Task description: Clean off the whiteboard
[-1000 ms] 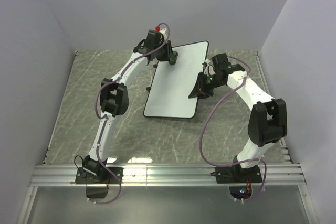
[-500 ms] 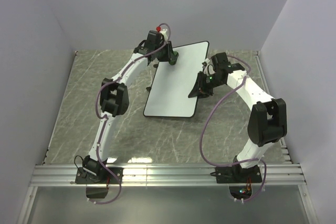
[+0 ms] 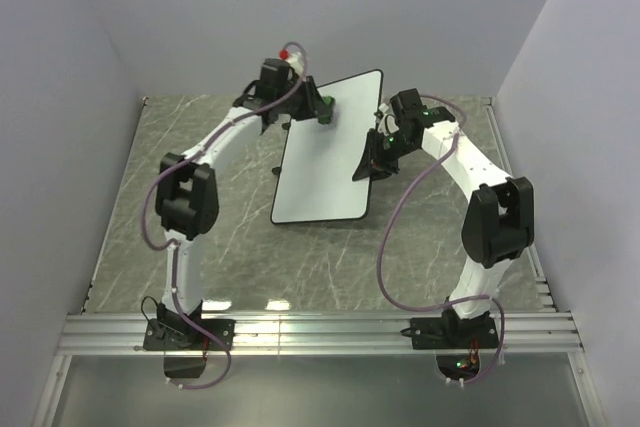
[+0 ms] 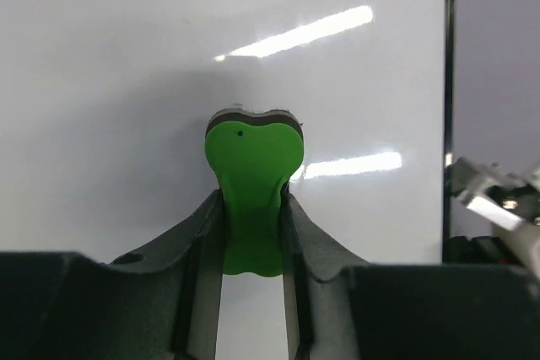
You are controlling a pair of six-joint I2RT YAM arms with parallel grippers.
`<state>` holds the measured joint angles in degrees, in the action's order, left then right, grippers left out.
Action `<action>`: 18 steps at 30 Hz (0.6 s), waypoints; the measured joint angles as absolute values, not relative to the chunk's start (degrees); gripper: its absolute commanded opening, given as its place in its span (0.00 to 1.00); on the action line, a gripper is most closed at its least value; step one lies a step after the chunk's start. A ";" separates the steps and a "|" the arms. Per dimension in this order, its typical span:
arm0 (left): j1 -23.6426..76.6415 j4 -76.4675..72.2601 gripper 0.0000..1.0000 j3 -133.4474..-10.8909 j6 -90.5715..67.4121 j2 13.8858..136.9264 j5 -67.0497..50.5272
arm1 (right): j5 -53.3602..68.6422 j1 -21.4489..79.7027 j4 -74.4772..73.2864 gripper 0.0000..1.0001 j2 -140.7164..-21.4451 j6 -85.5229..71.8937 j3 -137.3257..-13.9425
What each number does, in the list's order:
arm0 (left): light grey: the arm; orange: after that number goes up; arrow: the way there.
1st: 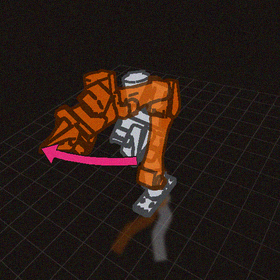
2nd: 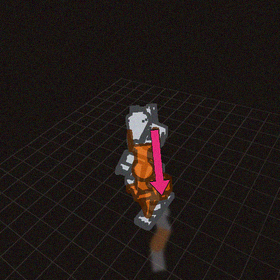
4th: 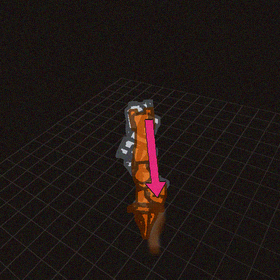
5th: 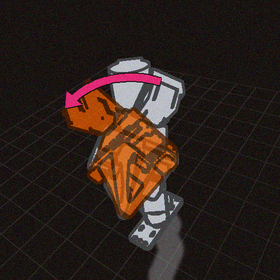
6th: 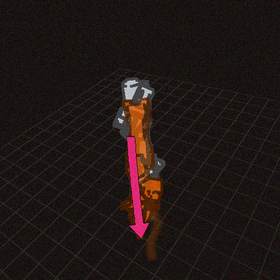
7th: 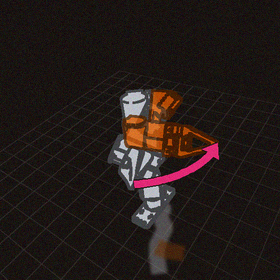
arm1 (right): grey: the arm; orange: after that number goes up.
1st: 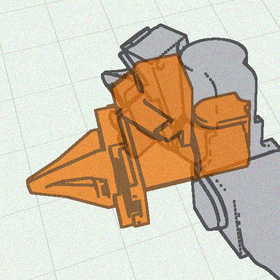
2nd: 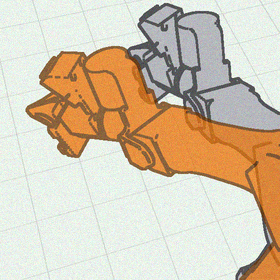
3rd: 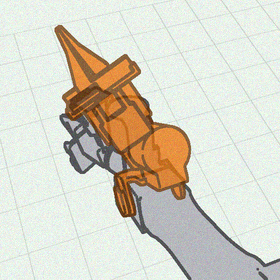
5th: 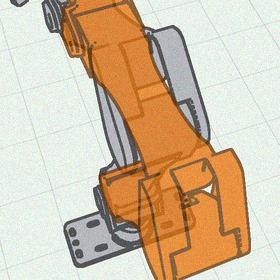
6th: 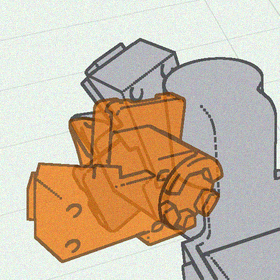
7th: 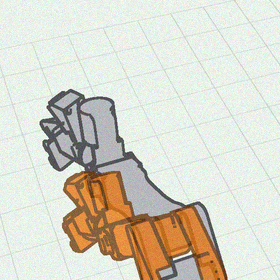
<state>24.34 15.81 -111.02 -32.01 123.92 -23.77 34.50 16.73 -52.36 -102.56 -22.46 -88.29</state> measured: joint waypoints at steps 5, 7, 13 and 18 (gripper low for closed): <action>16.86 14.50 0.00 -104.95 -35.20 113.69 -19.35 | 34.52 17.45 -53.87 0.01 -104.53 -22.52 -91.39; 13.37 14.59 0.00 -103.53 -35.66 110.24 -17.39 | 34.48 17.45 -54.52 0.24 -105.06 -22.57 -92.33; 10.41 16.45 0.00 -96.66 -35.59 102.43 -13.56 | 30.79 16.69 -57.01 0.66 -108.05 -22.57 -98.65; 11.44 20.69 0.00 -90.43 -35.11 98.26 -11.29 | 29.56 13.65 -58.35 0.70 -110.15 -22.90 -107.35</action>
<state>11.44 20.69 -90.43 -35.11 98.26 -11.29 29.56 13.65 -58.35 -110.15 -22.90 -107.35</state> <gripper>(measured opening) 0.325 0.687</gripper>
